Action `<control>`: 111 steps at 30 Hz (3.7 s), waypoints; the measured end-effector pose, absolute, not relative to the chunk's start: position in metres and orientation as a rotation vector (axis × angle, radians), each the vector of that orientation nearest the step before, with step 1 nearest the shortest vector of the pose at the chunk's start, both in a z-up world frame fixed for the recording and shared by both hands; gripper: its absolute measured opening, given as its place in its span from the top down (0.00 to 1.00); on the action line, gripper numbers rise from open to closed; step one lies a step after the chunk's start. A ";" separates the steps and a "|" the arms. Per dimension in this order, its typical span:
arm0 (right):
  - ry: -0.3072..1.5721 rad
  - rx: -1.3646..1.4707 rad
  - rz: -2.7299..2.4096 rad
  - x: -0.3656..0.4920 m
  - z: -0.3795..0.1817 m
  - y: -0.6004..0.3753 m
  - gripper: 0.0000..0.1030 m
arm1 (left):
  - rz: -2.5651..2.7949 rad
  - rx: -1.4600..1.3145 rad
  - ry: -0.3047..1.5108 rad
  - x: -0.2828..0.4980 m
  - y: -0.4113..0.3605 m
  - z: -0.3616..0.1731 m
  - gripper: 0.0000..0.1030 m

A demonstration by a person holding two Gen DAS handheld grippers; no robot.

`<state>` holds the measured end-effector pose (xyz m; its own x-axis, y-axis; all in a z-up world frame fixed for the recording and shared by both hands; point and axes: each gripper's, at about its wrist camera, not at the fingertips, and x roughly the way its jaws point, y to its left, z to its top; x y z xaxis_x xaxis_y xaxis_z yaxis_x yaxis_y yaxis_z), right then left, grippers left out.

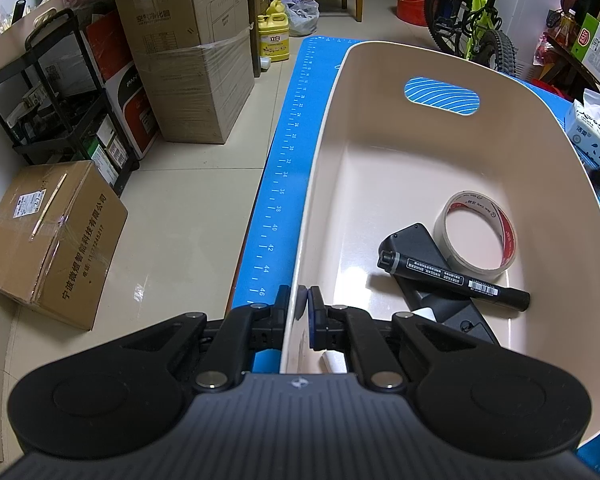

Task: Organize rigid objects
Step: 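Carry the keys into the bin and release them with the right gripper, then grasp the orange-purple toy knife with the right gripper and lift it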

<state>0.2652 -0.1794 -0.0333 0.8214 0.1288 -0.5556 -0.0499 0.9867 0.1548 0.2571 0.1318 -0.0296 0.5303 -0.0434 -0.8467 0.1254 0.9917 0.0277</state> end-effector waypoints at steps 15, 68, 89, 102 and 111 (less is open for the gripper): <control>0.517 0.085 0.356 0.256 0.006 -0.107 0.79 | -0.101 0.091 1.007 0.257 0.132 -0.030 0.90; 0.733 0.070 0.111 0.294 -0.059 -0.191 0.36 | -0.103 0.098 1.012 0.256 0.133 -0.031 0.90; 0.791 0.031 0.059 0.326 -0.121 -0.172 0.33 | -0.108 0.118 1.017 0.258 0.129 -0.031 0.90; 0.783 0.030 0.038 0.321 -0.116 -0.177 0.54 | -0.107 0.114 1.016 0.257 0.129 -0.031 0.90; 0.770 0.044 0.056 0.297 -0.092 -0.184 0.54 | -0.097 0.102 1.016 0.258 0.129 -0.030 0.90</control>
